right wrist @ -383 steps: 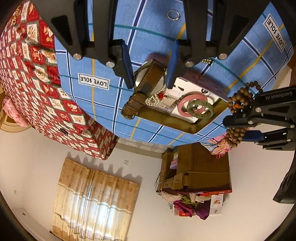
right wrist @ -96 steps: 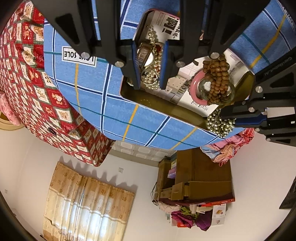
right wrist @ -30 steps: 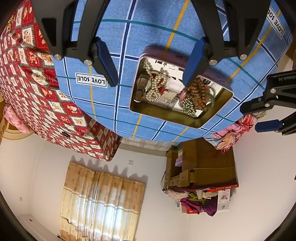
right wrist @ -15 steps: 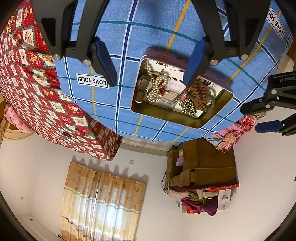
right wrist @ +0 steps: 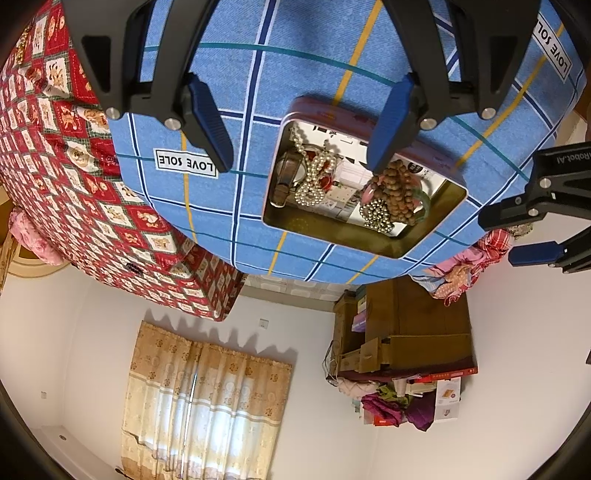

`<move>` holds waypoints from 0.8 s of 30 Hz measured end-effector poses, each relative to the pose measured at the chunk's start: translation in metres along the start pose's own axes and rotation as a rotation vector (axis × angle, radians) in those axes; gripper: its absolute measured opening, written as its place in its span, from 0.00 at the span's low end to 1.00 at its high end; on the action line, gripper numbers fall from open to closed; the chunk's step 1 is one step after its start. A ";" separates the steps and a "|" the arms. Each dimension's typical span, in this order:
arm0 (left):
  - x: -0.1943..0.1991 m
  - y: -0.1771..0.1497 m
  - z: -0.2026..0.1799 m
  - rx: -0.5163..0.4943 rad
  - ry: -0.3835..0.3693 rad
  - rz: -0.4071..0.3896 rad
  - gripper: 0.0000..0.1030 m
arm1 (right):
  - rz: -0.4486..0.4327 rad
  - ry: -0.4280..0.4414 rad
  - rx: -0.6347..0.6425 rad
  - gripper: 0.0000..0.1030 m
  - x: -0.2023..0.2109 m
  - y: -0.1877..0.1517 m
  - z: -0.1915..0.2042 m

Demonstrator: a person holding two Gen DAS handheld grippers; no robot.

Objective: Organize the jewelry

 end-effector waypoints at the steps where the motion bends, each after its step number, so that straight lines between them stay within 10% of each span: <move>1: 0.000 0.000 0.000 0.000 0.005 0.000 0.67 | 0.000 0.001 -0.001 0.74 0.000 0.000 0.000; 24: -0.005 -0.001 0.000 -0.013 0.038 0.006 0.67 | 0.007 0.001 0.006 0.78 -0.004 -0.008 0.002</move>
Point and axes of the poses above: each gripper's, at about its wrist camera, not at the fingertips, and x roughly against the way its jaws point, z to its left, y to its top, the point moved 1 cm from there along -x, roughly the way its jaws point, and after that the axes turned 3 degrees about -x, right-handed, at the moved point
